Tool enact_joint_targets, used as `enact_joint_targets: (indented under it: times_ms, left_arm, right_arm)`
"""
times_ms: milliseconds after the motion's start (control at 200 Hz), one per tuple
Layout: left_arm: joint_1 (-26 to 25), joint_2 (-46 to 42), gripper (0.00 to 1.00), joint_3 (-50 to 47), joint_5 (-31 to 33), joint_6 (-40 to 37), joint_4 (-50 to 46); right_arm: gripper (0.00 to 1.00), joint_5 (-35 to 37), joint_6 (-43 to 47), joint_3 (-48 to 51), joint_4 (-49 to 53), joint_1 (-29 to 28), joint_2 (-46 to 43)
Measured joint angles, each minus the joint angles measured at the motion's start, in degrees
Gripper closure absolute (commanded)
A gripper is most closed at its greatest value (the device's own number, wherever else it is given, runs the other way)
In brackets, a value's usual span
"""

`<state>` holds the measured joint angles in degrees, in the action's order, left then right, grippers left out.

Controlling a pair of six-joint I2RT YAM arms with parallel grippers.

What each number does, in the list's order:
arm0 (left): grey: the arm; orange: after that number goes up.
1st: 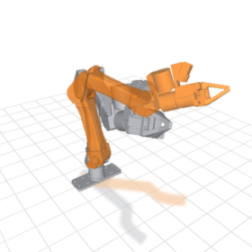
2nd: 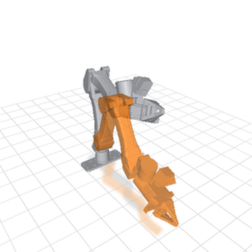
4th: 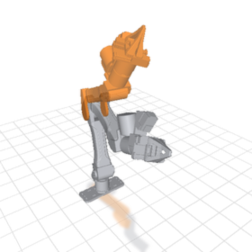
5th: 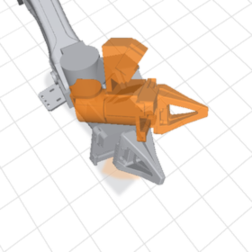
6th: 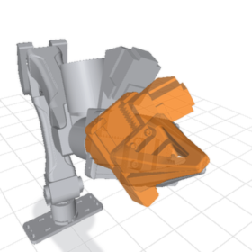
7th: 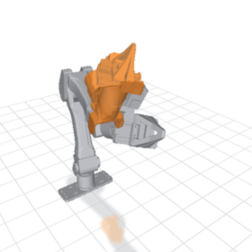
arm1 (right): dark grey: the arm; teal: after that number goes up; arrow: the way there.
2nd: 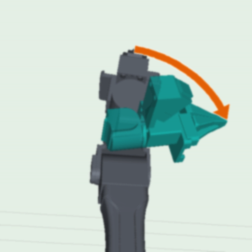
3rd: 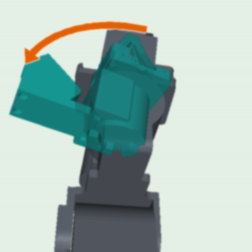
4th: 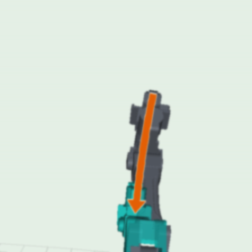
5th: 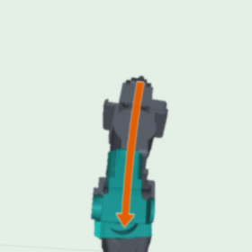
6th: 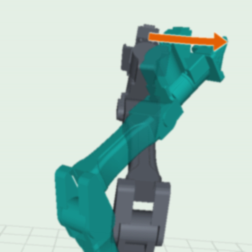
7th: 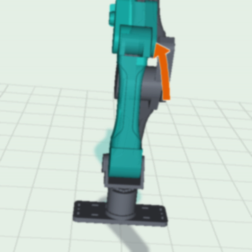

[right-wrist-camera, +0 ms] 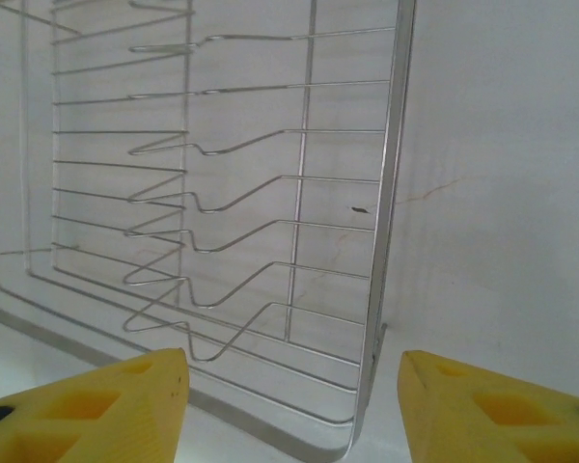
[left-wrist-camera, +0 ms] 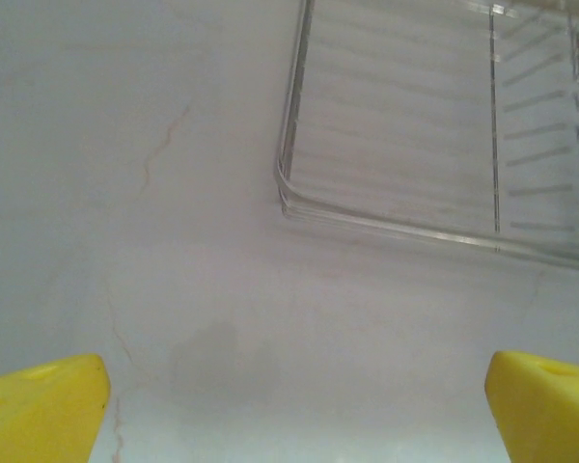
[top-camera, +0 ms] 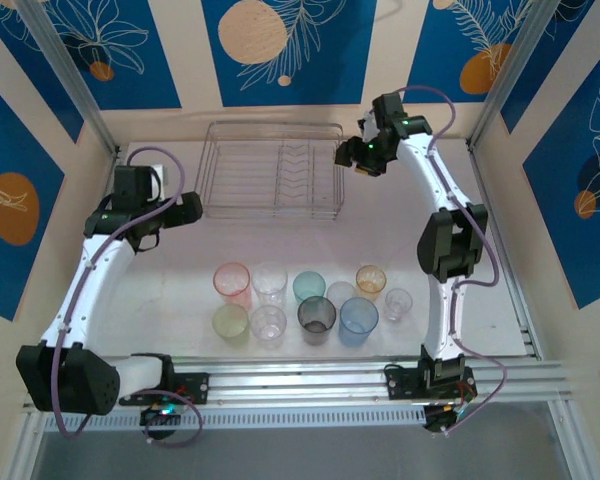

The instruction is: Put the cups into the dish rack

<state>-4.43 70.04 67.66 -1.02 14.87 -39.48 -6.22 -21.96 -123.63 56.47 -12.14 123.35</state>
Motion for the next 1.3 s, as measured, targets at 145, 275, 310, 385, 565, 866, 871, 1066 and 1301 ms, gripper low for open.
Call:
enact_joint_targets:
  times_ms: [145,275,310,385,565,866,871,1066,1301]
  left_arm:
    - [-0.59,0.33,0.0,0.33,-0.76,-1.4,-3.13]
    - [-1.11,0.33,0.0,0.33,-1.18,-2.43,-4.74]
    - [-1.14,0.33,0.0,0.33,-1.36,-2.71,-4.98]
    - [-1.14,0.33,0.0,0.33,-1.38,-3.3,-5.22]
    - [-1.25,0.31,0.0,0.0,-1.4,-3.98,-5.57]
    - [-1.25,-0.22,0.0,-2.69,-1.38,-4.96,-5.51]
    - [-1.25,-0.22,0.0,-2.69,-1.38,-4.96,-5.51]
    - [-1.25,-0.24,0.0,-2.75,-1.38,-4.96,-5.42]
    - [-1.25,-0.24,0.0,-2.86,-1.57,-4.96,-5.05]
  right_arm:
    - [0.45,4.46,1.14,-6.16,3.58,-2.08,5.99]
    - [0.51,7.63,1.66,-9.09,6.19,-3.21,9.51]
    - [0.52,8.26,1.92,-9.42,6.69,-3.43,10.1]
    - [0.57,9.42,2.05,-9.9,7.63,-3.78,10.99]
    - [0.73,11.34,2.25,-10.32,8.68,-4.37,12.0]
    - [0.97,13.4,3.26,-10.47,10.03,-4.59,12.0]
    - [0.98,13.42,3.32,-10.49,10.03,-4.61,12.0]
    - [1.0,16.85,3.85,-7.93,9.25,-5.22,10.27]
    - [1.0,19.69,5.07,7.43,7.13,-4.94,0.59]
